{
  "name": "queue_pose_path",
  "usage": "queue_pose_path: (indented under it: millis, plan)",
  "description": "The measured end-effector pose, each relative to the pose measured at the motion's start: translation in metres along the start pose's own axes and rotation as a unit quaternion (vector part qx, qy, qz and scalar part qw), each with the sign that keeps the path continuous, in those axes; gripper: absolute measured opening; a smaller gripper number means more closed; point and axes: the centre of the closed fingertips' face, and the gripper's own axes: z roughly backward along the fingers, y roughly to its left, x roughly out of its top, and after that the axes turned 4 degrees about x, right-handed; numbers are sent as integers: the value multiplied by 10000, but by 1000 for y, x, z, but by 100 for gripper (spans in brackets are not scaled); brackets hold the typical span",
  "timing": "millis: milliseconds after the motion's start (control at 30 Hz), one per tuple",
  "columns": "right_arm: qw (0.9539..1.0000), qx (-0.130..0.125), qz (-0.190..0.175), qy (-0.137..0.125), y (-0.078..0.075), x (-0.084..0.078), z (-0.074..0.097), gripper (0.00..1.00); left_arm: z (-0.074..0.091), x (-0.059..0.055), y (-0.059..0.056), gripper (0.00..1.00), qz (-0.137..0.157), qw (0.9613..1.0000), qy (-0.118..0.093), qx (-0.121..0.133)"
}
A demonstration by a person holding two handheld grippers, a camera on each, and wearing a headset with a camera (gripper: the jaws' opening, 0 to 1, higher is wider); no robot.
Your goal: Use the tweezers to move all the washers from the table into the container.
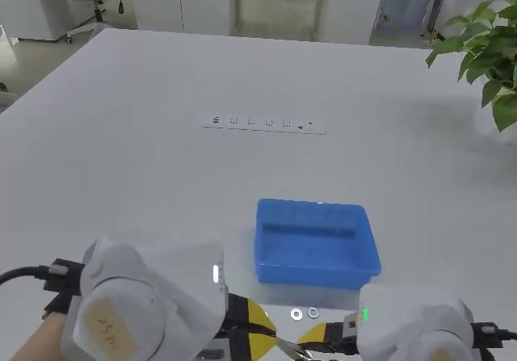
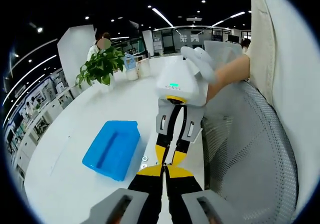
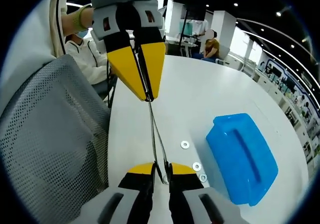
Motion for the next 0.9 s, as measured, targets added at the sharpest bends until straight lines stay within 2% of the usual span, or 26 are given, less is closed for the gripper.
queue_pose_path:
  millis: [133, 267, 400, 533, 700, 767, 900]
  plan:
    - [9999, 35, -115, -8, 0, -4, -2, 7, -6, 2, 0, 0, 44, 10000, -13, -71]
    - [9985, 30, -459, -282, -2, -2, 0, 7, -9, 15, -1, 0, 294, 9989, -293, -219]
    - [9987, -21, -450, -256, -4, -3, 0, 8, -11, 16, 1, 0, 223, 9992, -236, -212]
    - [9983, -37, -467, -344, -4, 2, 3, 8, -11, 16, 2, 0, 208, 9993, -215, -227]
    - [9979, 23, -340, -547, -1, 21, 7, 6, -11, 17, -1, 0, 163, 9993, -194, -278]
    - [9986, 31, -258, -467, -1, 20, 6, 6, -11, 18, -1, 0, 166, 9993, -202, -278]
    - [9985, 45, -240, -497, -1, 21, 5, 6, -11, 18, 1, 0, 177, 9992, -218, -268]
